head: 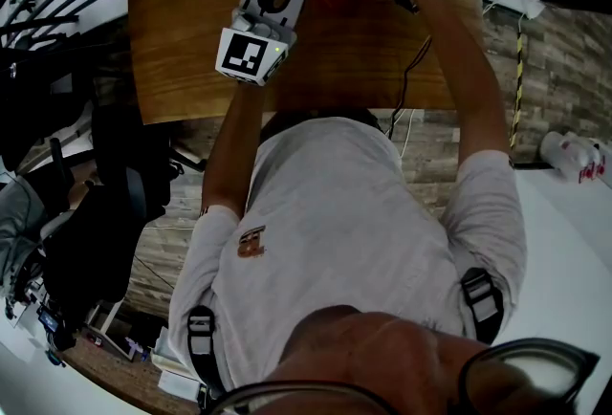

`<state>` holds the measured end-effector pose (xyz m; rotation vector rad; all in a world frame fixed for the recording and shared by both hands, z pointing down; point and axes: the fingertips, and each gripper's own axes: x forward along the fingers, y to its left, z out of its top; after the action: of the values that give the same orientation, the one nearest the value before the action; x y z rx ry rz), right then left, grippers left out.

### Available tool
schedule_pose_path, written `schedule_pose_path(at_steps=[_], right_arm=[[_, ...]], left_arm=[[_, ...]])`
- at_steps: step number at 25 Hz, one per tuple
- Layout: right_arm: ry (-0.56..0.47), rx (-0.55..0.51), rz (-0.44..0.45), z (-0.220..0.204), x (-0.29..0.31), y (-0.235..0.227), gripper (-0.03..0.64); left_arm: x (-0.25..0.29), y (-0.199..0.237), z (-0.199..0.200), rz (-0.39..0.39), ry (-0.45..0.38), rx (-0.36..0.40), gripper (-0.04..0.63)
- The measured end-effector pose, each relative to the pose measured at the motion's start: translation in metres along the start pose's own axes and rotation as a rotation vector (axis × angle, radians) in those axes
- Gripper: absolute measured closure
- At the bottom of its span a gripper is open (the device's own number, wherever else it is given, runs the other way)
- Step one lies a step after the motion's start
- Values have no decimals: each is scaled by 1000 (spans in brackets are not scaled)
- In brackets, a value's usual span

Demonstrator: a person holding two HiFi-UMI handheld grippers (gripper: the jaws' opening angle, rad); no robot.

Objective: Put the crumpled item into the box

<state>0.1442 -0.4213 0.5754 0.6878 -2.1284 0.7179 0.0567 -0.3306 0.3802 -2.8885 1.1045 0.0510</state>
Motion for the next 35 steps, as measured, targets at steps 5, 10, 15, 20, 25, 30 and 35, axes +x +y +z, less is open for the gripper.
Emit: schedule_pose_path(at_steps=[5, 10, 15, 20, 25, 30, 35], right_arm=[[42, -39, -37, 0, 10, -13, 547], [82, -85, -91, 0, 14, -24, 511], [118, -107, -146, -3, 15, -37, 459], [150, -125, -205, -12, 14, -47, 442], [131, -146, -247, -12, 9, -49, 442], [3, -137, -265, -2, -14, -37, 443], [-213, -169, -271, 13, -50, -10, 482]], left_arm=[[-1, 4, -9, 10, 14, 2, 575], [-3, 10, -11, 22, 21, -2, 575], [-3, 13, -15, 17, 24, -4, 575], [-3, 9, -17, 7, 34, -2, 575], [-6, 7, -17, 7, 38, -2, 575], [-14, 6, -16, 5, 36, 13, 576], [-21, 2, -13, -2, 28, 7, 575]])
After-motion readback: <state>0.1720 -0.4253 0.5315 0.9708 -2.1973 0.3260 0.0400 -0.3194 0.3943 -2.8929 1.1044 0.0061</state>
